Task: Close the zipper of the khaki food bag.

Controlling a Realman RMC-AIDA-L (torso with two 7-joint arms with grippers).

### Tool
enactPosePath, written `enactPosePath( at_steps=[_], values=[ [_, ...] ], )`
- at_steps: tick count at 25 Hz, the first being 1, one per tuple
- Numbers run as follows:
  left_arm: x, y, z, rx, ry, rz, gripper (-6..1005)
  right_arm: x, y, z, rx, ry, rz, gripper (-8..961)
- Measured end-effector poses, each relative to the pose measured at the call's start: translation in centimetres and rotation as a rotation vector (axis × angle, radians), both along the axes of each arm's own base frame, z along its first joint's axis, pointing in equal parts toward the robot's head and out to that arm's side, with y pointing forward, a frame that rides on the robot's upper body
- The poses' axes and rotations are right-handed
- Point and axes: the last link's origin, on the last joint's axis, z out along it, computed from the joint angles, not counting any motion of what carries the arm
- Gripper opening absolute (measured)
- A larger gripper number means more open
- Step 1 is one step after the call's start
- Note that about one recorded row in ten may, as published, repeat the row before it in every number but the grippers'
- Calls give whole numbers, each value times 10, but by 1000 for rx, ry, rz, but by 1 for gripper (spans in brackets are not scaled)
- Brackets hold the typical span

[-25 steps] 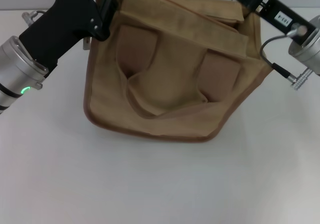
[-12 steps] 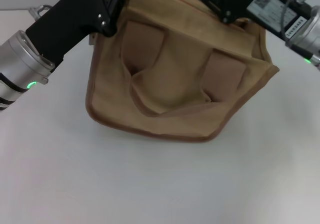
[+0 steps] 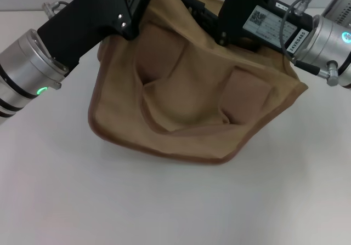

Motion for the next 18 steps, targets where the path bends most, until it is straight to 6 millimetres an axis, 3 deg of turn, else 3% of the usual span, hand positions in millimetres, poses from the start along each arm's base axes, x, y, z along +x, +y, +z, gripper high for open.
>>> enactPosePath(
  at_steps=[18],
  values=[
    [2,-1,-1,-10,-19,-4,54,0,-2,-1,59,-40,50,373]
  ],
)
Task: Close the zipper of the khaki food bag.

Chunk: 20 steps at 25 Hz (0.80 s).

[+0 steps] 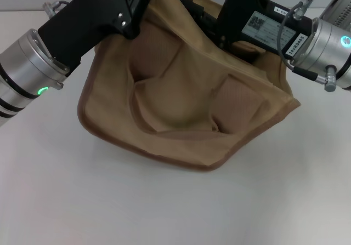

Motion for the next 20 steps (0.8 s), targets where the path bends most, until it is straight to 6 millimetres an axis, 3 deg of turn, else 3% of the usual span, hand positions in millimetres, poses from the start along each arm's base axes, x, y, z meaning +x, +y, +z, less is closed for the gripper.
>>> enactPosePath(
  at_steps=[15,20],
  values=[
    [1,-2,-2,-9,-6,-7,58,1,4,-1,118,-55,37,307],
    [1,-2,-2,-8,-6,-7,59,-5,3,2,197,-72,122,155]
  ],
)
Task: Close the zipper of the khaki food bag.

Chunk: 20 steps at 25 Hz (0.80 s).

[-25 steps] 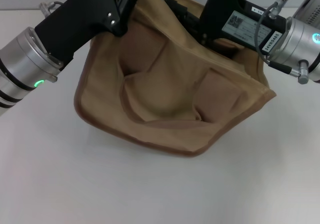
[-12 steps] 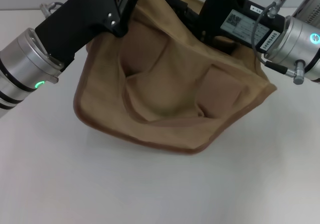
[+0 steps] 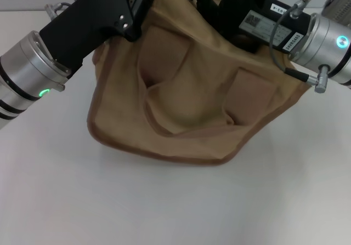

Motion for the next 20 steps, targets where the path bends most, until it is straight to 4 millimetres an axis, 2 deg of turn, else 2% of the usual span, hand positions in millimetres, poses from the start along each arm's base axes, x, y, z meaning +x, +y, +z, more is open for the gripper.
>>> enactPosePath(
  at_steps=[2,9,20],
  values=[
    [0,0,0,0,1,2,60,0,-3,2,17,8,20,94],
    [-5,-1,0,7,0,22,62,6,-12,10,42,26,60,3],
    [-18,-4,6,40,-22,81,65,35,-27,18,79,19,6,4]
  ],
)
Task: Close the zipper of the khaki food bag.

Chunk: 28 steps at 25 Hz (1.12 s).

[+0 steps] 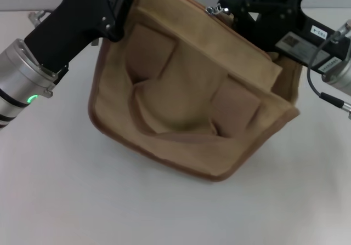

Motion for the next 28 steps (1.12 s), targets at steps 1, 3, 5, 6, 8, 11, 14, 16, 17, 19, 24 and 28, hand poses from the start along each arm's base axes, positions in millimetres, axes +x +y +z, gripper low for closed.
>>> enactPosePath(
  at_steps=[1,3,5,6,8,11,14,16,17,19,24,28],
  values=[
    [-2,0,1,6,-4,10,65,3,-3,1,-1,4,-2,4],
    [-5,0,2,13,-7,26,66,7,-7,2,1,13,-5,4],
    [-8,0,3,20,-8,44,66,12,-12,5,10,23,-6,4],
    [-9,0,3,22,-9,51,67,14,-14,7,17,29,-9,4],
    [-13,-1,4,29,-8,66,67,19,-17,11,31,36,-14,4],
    [-17,-1,5,34,-3,84,68,29,-24,17,54,41,-27,4],
    [-22,-1,7,46,-5,110,69,39,-29,23,81,41,-49,3],
    [-25,-2,9,55,-11,125,69,44,-32,25,99,43,-62,3],
    [-27,-3,9,59,-14,132,70,49,-35,28,115,49,-76,3],
    [-30,-4,11,67,-18,143,70,51,-36,30,136,52,-83,3],
    [-32,-4,13,75,-19,153,72,52,-38,40,287,60,-51,20],
    [-33,-4,13,76,-18,155,73,49,-39,42,369,64,-26,90]
  ],
)
